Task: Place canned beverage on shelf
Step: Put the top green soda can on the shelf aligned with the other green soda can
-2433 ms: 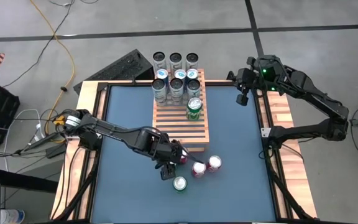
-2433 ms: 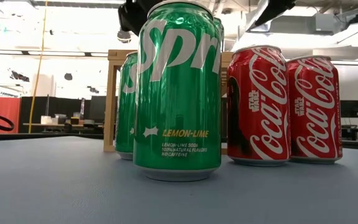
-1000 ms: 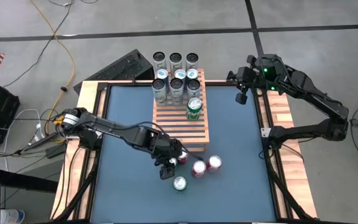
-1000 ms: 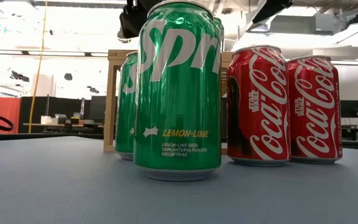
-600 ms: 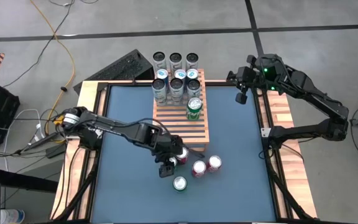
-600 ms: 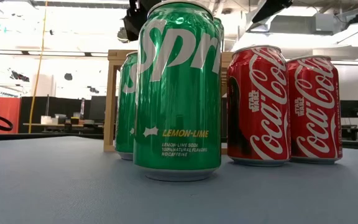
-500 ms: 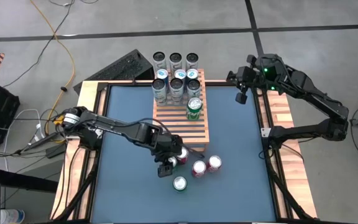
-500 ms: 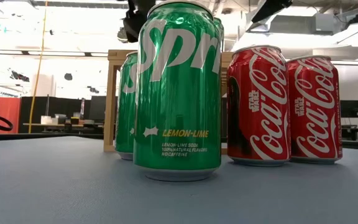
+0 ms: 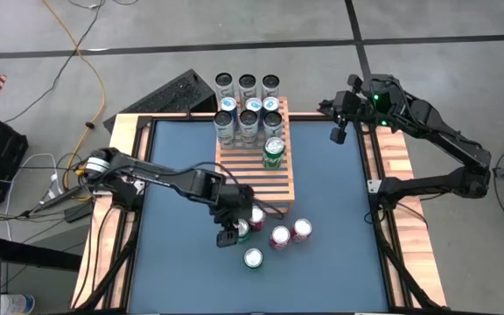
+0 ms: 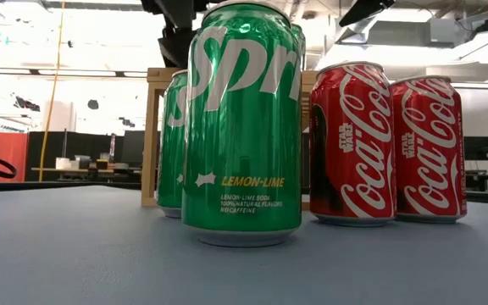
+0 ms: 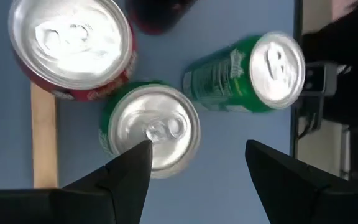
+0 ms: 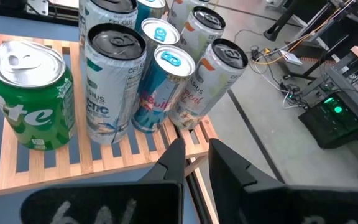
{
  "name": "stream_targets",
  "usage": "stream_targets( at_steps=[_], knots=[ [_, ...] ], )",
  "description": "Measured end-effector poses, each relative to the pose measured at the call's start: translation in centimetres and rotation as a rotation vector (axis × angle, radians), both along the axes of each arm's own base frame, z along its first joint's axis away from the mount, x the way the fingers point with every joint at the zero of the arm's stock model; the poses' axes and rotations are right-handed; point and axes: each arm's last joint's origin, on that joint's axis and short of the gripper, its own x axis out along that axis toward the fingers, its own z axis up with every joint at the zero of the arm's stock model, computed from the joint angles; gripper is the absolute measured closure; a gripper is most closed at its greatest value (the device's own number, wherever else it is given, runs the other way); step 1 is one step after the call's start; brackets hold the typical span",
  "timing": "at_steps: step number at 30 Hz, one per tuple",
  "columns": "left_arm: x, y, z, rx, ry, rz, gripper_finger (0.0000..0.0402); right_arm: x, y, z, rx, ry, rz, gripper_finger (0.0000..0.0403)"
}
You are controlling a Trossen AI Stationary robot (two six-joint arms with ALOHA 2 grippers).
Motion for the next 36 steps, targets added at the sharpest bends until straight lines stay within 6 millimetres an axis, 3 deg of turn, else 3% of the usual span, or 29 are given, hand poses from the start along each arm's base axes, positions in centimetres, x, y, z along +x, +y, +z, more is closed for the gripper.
stream_targets(
  at_steps=[5,10,15,18,23,36],
  knots=[
    [-0.6,0.4,0.7,0.01,-0.032,0.027,0.0156,-0.1,-0.2,0.0,-0.001,-0.002,-0.009,0.0339],
    [-1.6,0.2,3.4,0.188,-0.106,0.075,0.0156,0.2,-0.8,-0.3,0.011,0.01,-0.033,0.0339],
    [-1.9,0.2,2.3,0.178,-0.001,0.044,0.0143,0.8,-1.7,-0.9,0.031,0.038,-0.057,0.0339],
    [-1.5,0.3,2.2,0.099,-0.015,-0.001,0.0119,1.4,-2.1,-1.4,0.042,0.063,-0.031,0.0339],
    [-1.2,0.1,1.9,0.151,-0.021,0.034,0.0108,1.8,-2.1,-1.5,0.02,0.082,0.012,0.0339],
    [-1.2,0.0,2.0,0.14,-0.022,0.068,0.0107,-0.1,-1.7,0.0,-0.084,0.037,0.008,0.0339]
  ],
)
